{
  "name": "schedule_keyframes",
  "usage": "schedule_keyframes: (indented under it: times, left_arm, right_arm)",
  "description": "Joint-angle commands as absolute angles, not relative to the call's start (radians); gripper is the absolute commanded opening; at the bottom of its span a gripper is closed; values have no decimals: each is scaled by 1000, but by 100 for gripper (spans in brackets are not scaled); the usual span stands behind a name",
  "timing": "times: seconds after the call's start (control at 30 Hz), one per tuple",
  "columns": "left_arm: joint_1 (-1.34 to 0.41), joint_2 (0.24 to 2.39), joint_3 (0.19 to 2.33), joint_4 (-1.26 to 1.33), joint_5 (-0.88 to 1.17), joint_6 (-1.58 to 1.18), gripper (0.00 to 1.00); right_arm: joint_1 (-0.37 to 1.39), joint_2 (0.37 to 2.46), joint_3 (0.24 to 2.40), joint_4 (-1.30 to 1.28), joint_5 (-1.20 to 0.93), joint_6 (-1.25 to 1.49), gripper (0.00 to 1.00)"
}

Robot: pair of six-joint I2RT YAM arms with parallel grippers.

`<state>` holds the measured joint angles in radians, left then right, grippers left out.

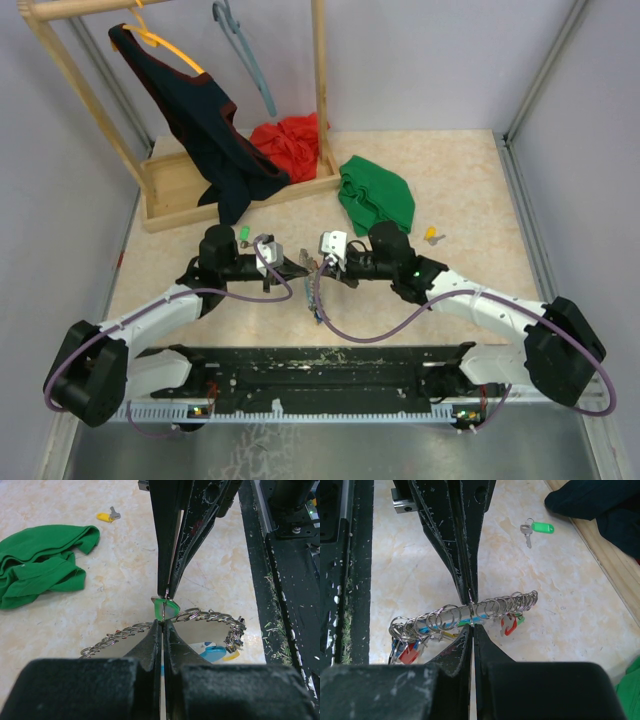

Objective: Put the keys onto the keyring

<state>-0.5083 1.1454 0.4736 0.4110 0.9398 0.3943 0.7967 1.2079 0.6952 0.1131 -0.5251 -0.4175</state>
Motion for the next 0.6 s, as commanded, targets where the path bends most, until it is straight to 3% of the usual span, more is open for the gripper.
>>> schedule_keyframes:
  times: [0.0,0.57]
  left_arm:
    - [-507,1130,485,459,986,405,0]
    - [-507,1132,486,456,976,404,0]
  right_arm:
    - [805,1209,721,176,-535,-409,0]
    - [805,1175,713,131,-508,-437,0]
